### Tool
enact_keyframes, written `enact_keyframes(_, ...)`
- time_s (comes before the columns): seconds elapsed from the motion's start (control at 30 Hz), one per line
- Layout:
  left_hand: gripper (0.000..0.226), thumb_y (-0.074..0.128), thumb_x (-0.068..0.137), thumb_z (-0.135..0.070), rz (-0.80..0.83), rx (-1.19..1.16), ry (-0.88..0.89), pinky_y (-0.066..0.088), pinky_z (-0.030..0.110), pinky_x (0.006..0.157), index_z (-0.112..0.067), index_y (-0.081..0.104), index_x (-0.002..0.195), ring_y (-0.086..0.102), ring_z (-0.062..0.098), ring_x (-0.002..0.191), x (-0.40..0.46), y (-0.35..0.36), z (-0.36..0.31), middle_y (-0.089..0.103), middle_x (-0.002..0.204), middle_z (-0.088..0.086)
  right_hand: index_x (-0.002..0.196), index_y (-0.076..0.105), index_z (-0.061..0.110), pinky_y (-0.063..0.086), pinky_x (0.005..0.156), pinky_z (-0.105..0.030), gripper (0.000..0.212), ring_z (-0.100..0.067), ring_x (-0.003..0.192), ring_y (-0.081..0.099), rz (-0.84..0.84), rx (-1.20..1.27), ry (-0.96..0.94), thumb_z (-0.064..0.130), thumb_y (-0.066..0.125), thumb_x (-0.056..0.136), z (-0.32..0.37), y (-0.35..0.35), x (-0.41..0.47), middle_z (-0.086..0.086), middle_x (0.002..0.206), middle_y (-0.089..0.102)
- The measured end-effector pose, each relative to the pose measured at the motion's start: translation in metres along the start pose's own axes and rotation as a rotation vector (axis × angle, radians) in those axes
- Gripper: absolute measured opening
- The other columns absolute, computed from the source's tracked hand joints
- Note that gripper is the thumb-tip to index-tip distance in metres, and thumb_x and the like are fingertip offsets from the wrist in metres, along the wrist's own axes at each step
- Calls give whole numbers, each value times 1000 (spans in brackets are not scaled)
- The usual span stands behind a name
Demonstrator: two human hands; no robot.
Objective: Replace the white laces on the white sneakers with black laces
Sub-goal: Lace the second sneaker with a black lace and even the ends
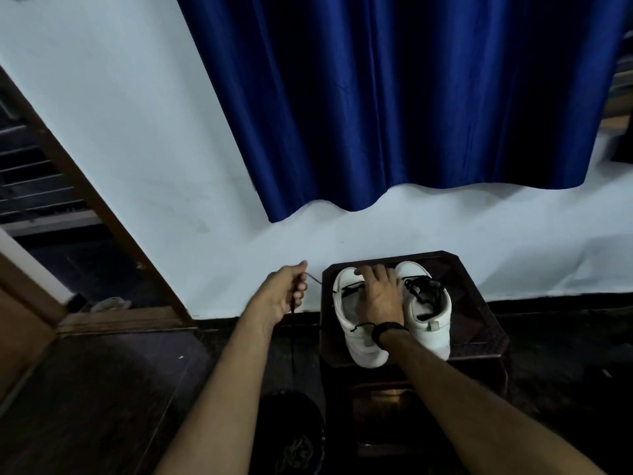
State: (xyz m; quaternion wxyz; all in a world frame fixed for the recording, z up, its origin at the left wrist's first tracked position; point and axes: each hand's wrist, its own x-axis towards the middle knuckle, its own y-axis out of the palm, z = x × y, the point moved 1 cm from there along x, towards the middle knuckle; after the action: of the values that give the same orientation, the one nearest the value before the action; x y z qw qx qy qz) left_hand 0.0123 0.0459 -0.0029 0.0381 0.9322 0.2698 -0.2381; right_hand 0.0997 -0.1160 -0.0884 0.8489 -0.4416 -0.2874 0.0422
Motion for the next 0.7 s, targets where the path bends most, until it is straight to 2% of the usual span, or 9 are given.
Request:
enact_keyframes(0.07,29,57,97,-34,123,-155,-17,39,17,43,-16,56,74,41,7,42,-13,8,-15,51,58,-3,93,67,25,43,74,-39,27,-25,89,53,-40,114,-145,39,45,87,12,-9,-8,2,94,63)
enact_keyframes(0.13,24,54,99,-27,180,-280,8,42,16,47,-13,60,81,44,6,44,-21,21,-26,54,61,-2,88,71,25,46,80,-32,45,-12,90,59,140,462,-162,47,34,99,34,-26,-17,11,87,70)
enact_keyframes(0.2,22,49,101,-20,183,-367,37,39,16,46,-10,61,86,42,5,42,-24,31,-29,53,58,-2,92,71,11,45,77,-13,39,4,82,63,462,957,-9,29,38,104,50,-41,-26,16,77,72)
enact_keyframes(0.23,21,47,101,-19,163,-398,51,38,16,45,-9,60,88,41,5,41,-23,34,-29,53,57,-2,91,67,5,44,71,-10,32,4,75,64,562,1152,51,18,41,103,55,-45,-28,12,72,71)
enact_keyframes(0.37,21,44,102,-13,91,-491,61,40,18,46,-7,60,90,42,6,40,-20,31,-18,53,58,0,83,55,8,43,58,-19,25,-11,55,56,654,1530,226,19,42,101,38,-57,-23,-2,60,59)
enact_keyframes(0.5,21,42,99,-5,-43,-535,92,40,19,46,-6,58,86,42,8,41,-17,22,-8,49,61,3,87,54,11,25,43,-17,25,-7,45,30,756,1363,258,28,42,102,2,-72,-20,1,56,38)
enact_keyframes(0.6,14,46,96,-4,-145,-496,70,47,21,46,-5,59,92,50,14,54,-12,10,-3,53,72,8,97,60,8,25,46,-15,19,-3,50,33,812,1135,123,20,45,102,-21,-83,-21,0,65,47)
enact_keyframes(0.63,12,50,93,-7,-212,-377,57,51,25,54,-4,58,101,55,18,65,-12,9,0,57,84,13,99,61,6,31,49,-15,17,-3,53,41,774,1056,91,16,47,101,-26,-87,-21,-2,69,54)
enact_keyframes(0.7,44,63,86,-21,-501,135,59,51,37,84,-2,50,123,55,29,104,-15,15,9,51,121,18,98,66,7,45,64,-16,16,-4,67,56,638,835,-16,8,50,99,-29,-89,-18,-7,81,66)
